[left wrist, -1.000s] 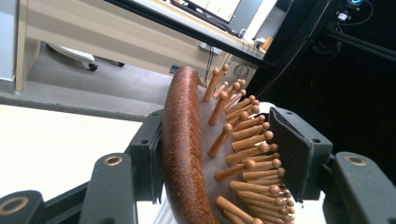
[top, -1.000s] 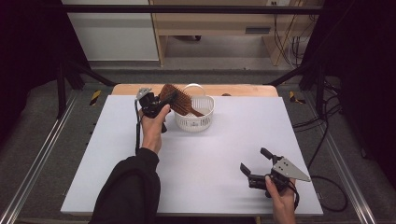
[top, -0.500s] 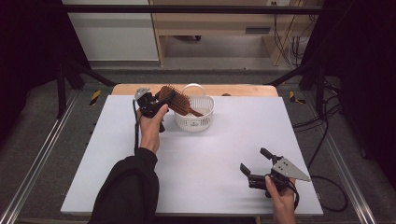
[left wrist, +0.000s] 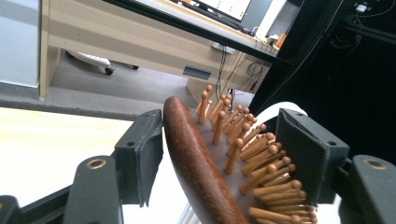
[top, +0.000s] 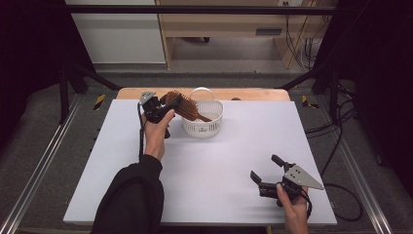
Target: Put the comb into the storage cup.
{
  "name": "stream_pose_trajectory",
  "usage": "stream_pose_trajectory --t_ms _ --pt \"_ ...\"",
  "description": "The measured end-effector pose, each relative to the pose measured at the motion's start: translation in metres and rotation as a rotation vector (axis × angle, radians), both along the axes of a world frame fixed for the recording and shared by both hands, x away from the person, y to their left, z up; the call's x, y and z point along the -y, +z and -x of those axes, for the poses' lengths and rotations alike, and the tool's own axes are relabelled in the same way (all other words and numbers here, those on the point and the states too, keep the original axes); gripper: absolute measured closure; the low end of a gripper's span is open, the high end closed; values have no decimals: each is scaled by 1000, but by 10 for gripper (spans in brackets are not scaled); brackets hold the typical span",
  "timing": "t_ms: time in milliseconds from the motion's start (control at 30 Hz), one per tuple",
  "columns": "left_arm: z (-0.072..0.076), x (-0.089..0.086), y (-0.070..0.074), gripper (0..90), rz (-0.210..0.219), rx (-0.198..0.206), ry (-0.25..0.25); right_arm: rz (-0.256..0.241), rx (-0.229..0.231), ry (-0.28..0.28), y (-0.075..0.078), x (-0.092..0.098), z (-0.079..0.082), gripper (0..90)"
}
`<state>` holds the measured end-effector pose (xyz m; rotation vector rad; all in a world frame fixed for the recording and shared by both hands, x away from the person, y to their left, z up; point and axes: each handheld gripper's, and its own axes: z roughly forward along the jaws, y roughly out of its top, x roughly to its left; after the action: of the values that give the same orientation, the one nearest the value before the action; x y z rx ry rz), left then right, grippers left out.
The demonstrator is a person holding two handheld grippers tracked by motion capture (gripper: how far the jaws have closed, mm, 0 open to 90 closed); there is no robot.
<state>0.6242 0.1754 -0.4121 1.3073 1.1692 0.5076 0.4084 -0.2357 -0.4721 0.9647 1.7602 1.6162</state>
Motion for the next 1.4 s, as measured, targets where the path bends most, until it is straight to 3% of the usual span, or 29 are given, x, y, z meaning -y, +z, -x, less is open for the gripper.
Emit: stream_pose_trajectory --t_ms 633,1400 --pt "-1 3 -1 128 -19 -19 15 -4 -5 1 -1 -1 -1 21" --pt "2 0 4 68 -12 9 22 -18 3 -3 1 -1 0 18"
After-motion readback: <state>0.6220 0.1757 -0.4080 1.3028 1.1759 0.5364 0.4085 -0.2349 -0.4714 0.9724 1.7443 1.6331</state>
